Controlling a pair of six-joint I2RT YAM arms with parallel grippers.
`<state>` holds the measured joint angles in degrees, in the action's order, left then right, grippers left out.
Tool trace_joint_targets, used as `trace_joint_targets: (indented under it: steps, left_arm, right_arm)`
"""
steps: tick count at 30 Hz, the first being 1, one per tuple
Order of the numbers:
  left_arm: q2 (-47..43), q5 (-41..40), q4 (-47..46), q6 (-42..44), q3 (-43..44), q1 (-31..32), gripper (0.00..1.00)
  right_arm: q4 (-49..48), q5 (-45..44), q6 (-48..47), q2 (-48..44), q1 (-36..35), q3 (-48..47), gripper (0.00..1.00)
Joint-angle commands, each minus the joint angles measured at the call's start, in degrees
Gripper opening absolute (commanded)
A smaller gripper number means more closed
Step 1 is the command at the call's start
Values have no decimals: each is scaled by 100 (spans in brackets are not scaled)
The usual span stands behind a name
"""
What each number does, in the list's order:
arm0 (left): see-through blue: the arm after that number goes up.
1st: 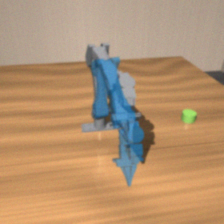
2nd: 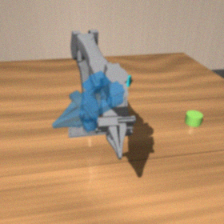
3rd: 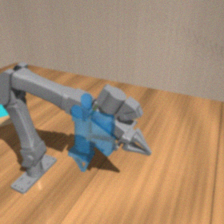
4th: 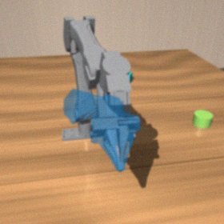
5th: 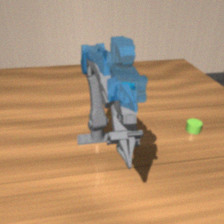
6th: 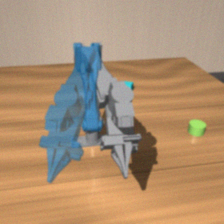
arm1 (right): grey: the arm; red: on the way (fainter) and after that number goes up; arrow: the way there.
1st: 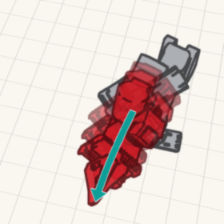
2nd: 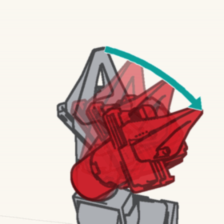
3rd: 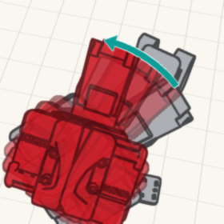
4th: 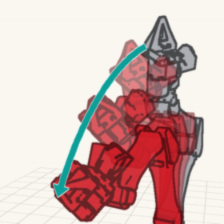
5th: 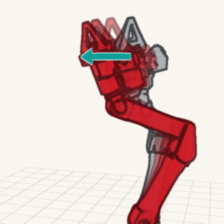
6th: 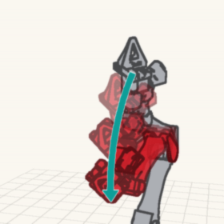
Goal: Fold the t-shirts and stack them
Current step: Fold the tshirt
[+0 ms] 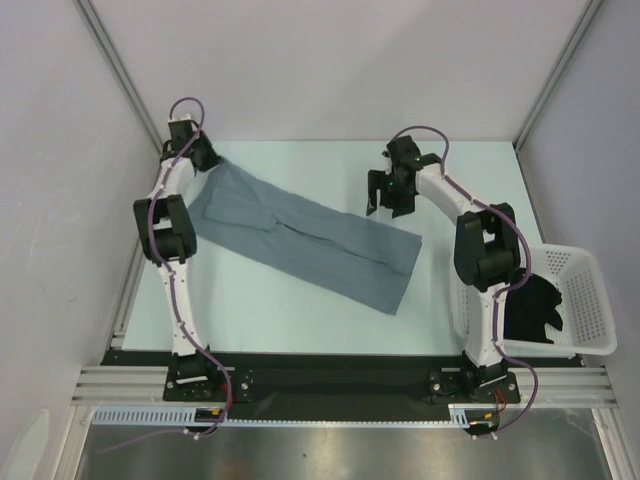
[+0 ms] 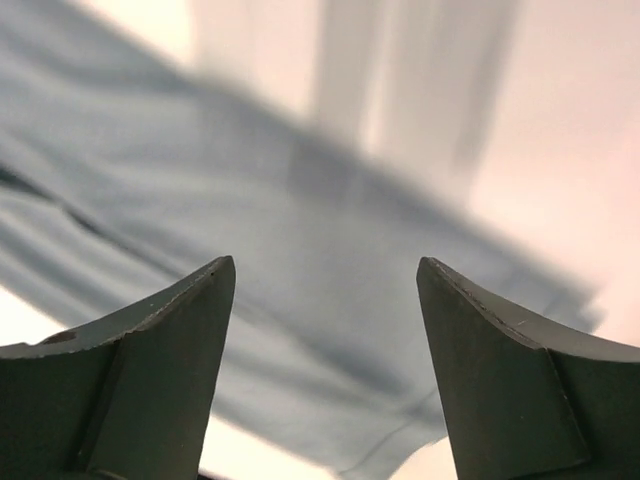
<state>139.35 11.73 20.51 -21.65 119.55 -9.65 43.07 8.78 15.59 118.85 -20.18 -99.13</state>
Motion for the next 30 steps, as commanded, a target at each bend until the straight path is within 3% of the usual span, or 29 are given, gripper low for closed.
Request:
trace_joint_targets:
  steps: [1,5,7,9,10,11,15,16,18,20,21,22,23,24,25,29,30]
  left_arm:
    - [853,146,-1031,-865,998,209,0]
    - [1436,-266,-1453,-1271,1983,508,0]
    - [1411,-626,-1691,-1420,1845,534,0]
    - [1210,-872,-1708,-1395,1713,543,7]
    - [1122,-935,-1700,-1255,1625,552,15]
    - [895,-979,-1639,-1176,1520,552,35]
    - [245,-1155,-1008,-536,1422,552,88]
    - [77,-1390,-840,-429,1335,552,92]
    - [-710,-1594,-402,-270,1003,569,94]
    - [-1537,-1813,-259,-374,-225,596,92]
    - [-2482,-1962,-206,-619,-813,744,90]
    - [-3127,-2042,-353,-760,-1515,824,88]
    - [-3681,-1825,-572,-979,-3114,903,83]
    - [-4174,-1658,-1001,-1486,-3870,930,80]
    - [-5014,-1526,-1066,-1700,-4982,1400,77]
    - [-6040,-1620,-365,-2640,-6231,2825,73]
    - [-6182,-1543,-512,-3269,-6468,3098,72]
  right_arm:
    - [-36,-218,23,427,312,-659,79]
    - [70,-131,-91,754,489,-1020,79]
    - [105,-60,-101,815,550,-1055,79]
    - [123,10,-135,816,586,-1038,79]
    - [131,88,-136,815,603,-1012,80]
    - [219,72,-144,789,603,-1012,80]
    - [316,54,-92,561,612,-819,80]
    - [438,-76,-66,552,612,-836,80]
    - [746,-235,-56,412,612,-784,81]
    - [704,-464,-153,193,612,-582,81]
    - [607,-551,-232,-43,612,-259,81]
    - [510,-578,-241,-159,638,-108,81]
    - [422,-579,-224,-238,656,7,80]
    - [430,-544,-206,-300,691,121,80]
    - [439,-526,-128,-405,700,174,80]
    - [501,-324,66,-792,700,412,80]
    - [518,-350,93,-871,700,456,80]
